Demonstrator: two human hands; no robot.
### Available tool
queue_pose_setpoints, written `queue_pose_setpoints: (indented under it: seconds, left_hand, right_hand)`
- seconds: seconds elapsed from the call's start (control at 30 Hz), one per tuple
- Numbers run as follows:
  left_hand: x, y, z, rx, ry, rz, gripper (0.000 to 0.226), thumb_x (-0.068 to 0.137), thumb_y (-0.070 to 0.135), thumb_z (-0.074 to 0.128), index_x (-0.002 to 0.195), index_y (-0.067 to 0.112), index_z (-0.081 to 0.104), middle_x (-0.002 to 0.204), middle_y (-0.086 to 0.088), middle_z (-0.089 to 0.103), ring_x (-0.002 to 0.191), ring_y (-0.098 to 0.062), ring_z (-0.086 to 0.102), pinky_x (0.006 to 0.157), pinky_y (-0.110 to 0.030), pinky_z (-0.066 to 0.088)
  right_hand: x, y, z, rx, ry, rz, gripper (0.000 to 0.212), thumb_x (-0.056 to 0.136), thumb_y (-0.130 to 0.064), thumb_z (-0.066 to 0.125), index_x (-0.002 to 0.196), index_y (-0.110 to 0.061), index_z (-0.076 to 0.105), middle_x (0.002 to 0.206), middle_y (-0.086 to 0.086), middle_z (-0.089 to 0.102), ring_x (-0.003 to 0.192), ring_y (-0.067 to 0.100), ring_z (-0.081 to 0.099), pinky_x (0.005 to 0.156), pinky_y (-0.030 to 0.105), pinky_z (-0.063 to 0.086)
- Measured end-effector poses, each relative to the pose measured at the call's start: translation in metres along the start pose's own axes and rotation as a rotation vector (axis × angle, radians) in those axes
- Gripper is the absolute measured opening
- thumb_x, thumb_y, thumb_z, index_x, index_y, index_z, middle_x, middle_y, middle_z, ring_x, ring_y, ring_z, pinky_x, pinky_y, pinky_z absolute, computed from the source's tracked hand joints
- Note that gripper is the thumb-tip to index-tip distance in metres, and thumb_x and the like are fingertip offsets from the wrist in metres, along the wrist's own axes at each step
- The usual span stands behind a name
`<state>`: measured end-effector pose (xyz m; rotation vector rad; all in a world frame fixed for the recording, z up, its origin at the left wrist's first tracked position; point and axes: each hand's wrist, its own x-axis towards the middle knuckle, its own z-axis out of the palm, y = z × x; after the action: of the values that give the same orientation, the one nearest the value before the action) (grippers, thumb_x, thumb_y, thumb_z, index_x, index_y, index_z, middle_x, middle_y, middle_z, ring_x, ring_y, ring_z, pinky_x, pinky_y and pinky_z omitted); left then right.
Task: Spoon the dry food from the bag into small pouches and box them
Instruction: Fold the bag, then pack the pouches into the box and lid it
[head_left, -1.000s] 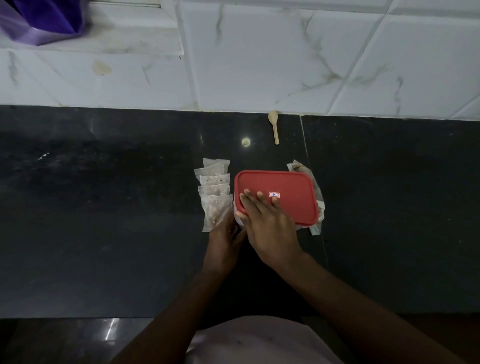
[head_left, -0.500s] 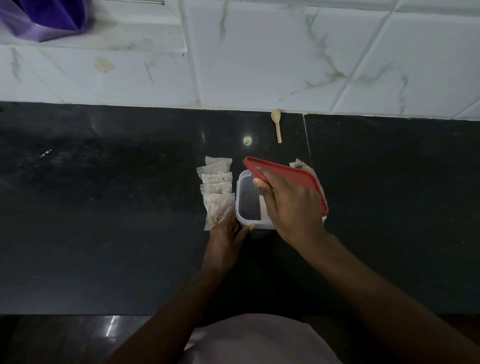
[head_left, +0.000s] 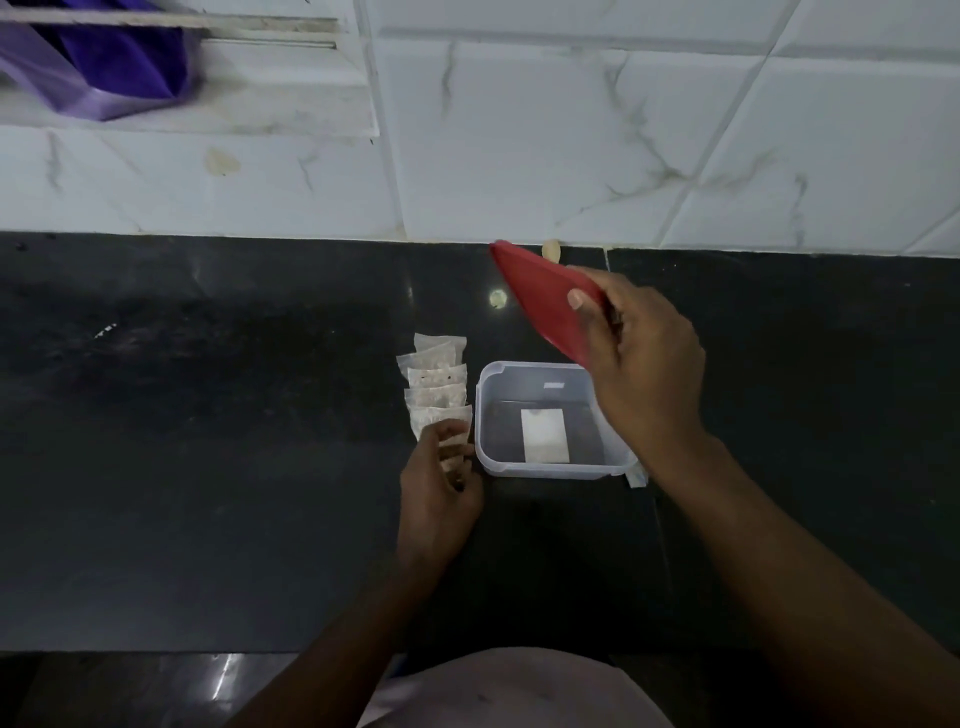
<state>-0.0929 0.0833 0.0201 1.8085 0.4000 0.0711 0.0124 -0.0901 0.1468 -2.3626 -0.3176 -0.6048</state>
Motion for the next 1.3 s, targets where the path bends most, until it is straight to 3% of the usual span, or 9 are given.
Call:
queue_pose_setpoints:
  seconds: [0.23,0.3,0.4,0.53,0.63,0.77,0.93,1.1,1.3]
  left_hand:
    - [0.036,0.053,0.001,-0.091,0.049,0.097,0.028,0.1,0.021,0.064,0.128,0.021,0.061,0.122,0.014,0.065,0.107,0.005,0.063,0.085,-0.014,0.055]
    - [0.048,0.065,0.005,-0.171,0.023,0.031,0.037,0.102,0.028,0.061,0.137,0.021,0.055,0.126,0.014,0.061,0.109,0.005,0.061,0.089,-0.015,0.054]
    - [0.062,0.074,0.007,-0.337,0.06,-0.132,0.05,0.1,0.023,0.064,0.147,0.022,0.046,0.133,0.007,0.058,0.119,-0.013,0.062,0.102,-0.036,0.054]
    - [0.08,0.079,-0.002,-0.358,0.009,-0.143,0.045,0.102,0.004,0.054,0.145,0.016,0.052,0.126,-0.001,0.068,0.109,-0.014,0.07,0.081,-0.025,0.061]
    - [0.099,0.084,-0.011,-0.32,0.029,-0.109,0.044,0.102,-0.003,0.05,0.142,0.014,0.055,0.117,0.002,0.07,0.101,-0.01,0.071,0.077,-0.021,0.061]
    - [0.136,0.08,-0.021,-0.182,0.047,-0.103,0.048,0.101,-0.002,0.052,0.146,0.013,0.054,0.128,-0.003,0.067,0.11,-0.014,0.068,0.093,-0.035,0.061]
    - [0.184,0.076,-0.025,-0.024,0.061,-0.102,0.047,0.095,-0.008,0.058,0.138,0.011,0.062,0.111,0.002,0.071,0.105,-0.018,0.071,0.094,-0.043,0.06]
    - [0.225,0.065,-0.021,0.083,0.063,-0.129,0.05,0.092,-0.012,0.057,0.137,0.01,0.063,0.116,-0.005,0.073,0.099,-0.02,0.072,0.087,-0.043,0.063]
    - [0.262,0.049,-0.014,0.184,0.051,-0.162,0.047,0.092,-0.01,0.062,0.135,0.01,0.064,0.112,-0.004,0.072,0.1,-0.018,0.071,0.093,-0.039,0.06]
  right_hand:
    - [0.02,0.001,-0.001,0.611,0.011,0.509,0.018,0.105,-0.028,0.055,0.107,-0.024,0.073,0.088,-0.003,0.072,0.079,0.011,0.067,0.074,0.04,0.059]
    - [0.019,0.004,0.003,0.73,0.017,0.655,0.017,0.104,-0.024,0.056,0.111,-0.021,0.072,0.087,-0.004,0.071,0.079,0.013,0.066,0.072,0.037,0.059]
    - [0.016,0.014,0.01,0.862,0.032,0.847,0.022,0.103,-0.021,0.059,0.124,-0.018,0.067,0.102,0.003,0.072,0.09,0.022,0.07,0.07,0.031,0.059]
    - [0.012,0.03,0.015,1.011,-0.007,0.995,0.038,0.102,-0.01,0.059,0.138,-0.02,0.058,0.118,0.007,0.071,0.103,0.025,0.073,0.073,0.033,0.064]
    - [0.011,0.043,0.023,0.87,-0.123,0.96,0.044,0.099,-0.007,0.061,0.141,-0.021,0.058,0.116,0.007,0.071,0.097,0.02,0.07,0.075,0.032,0.063]
    - [0.023,0.061,0.043,0.607,-0.223,0.903,0.036,0.1,-0.013,0.06,0.136,-0.02,0.064,0.104,0.004,0.072,0.081,0.013,0.062,0.07,0.03,0.055]
    - [0.053,0.079,0.077,0.409,-0.289,0.822,0.03,0.1,-0.009,0.059,0.127,-0.014,0.07,0.1,0.003,0.072,0.069,0.009,0.061,0.058,0.022,0.05]
    - [0.072,0.101,0.12,0.29,-0.363,0.816,0.035,0.09,-0.006,0.07,0.125,-0.009,0.072,0.106,0.009,0.077,0.092,0.022,0.073,0.089,0.044,0.061]
    - [0.09,0.12,0.153,0.233,-0.412,0.836,0.035,0.091,0.0,0.069,0.125,-0.007,0.071,0.11,0.015,0.076,0.084,0.025,0.075,0.082,0.042,0.064]
